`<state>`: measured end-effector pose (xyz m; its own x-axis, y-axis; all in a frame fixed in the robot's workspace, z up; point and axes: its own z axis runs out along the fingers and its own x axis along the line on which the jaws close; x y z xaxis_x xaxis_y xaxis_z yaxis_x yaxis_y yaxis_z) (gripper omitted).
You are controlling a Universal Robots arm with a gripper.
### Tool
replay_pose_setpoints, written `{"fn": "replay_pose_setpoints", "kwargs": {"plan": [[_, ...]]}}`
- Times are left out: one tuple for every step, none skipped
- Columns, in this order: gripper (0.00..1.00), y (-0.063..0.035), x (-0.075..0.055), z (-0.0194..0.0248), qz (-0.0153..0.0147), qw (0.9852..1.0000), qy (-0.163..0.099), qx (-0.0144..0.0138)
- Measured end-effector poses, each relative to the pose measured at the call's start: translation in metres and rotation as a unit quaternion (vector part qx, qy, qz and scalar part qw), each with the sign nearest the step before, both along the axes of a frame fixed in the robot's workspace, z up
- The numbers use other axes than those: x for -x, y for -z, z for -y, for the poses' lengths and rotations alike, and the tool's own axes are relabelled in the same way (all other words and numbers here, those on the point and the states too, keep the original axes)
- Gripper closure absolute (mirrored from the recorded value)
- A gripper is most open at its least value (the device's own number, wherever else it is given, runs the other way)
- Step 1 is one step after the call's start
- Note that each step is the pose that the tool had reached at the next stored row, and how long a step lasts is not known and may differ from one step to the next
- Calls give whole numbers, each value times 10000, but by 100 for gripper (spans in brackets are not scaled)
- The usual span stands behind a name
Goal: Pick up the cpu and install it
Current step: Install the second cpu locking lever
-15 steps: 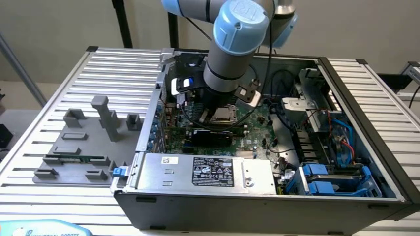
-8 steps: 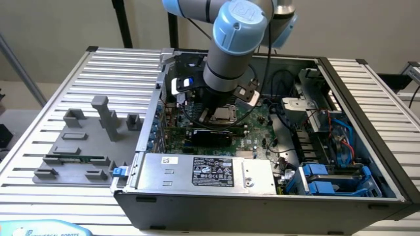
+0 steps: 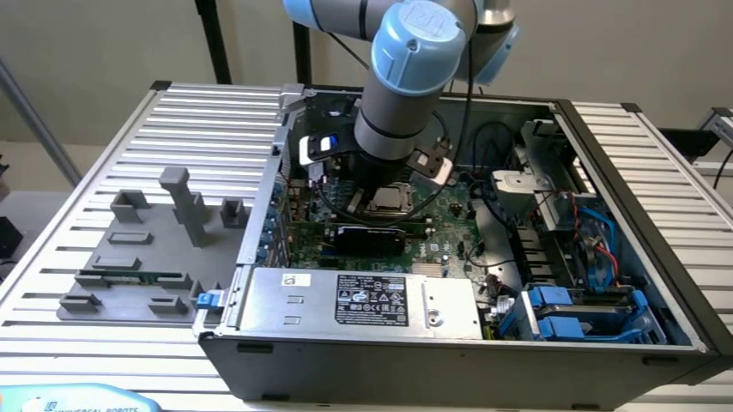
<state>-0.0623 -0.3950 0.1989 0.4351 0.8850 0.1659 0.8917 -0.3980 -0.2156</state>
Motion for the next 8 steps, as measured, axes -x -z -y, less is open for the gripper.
{"fn": "replay_pose_setpoints", "kwargs": {"plan": [[89, 0, 0, -4, 0, 10000, -1, 0], [89, 1, -1, -5, 0, 10000, -1, 0], [89, 4, -1, -6, 0, 10000, -2, 1], [89, 8, -1, -6, -1, 10000, -4, 4], [89, 14, 0, -6, -1, 10000, -4, 4], [89, 20, -1, -7, -1, 10000, -6, 4], [89, 26, 0, -9, 0, 10000, -7, 3], [89, 31, 0, -11, 0, 10000, -8, 3]]}}
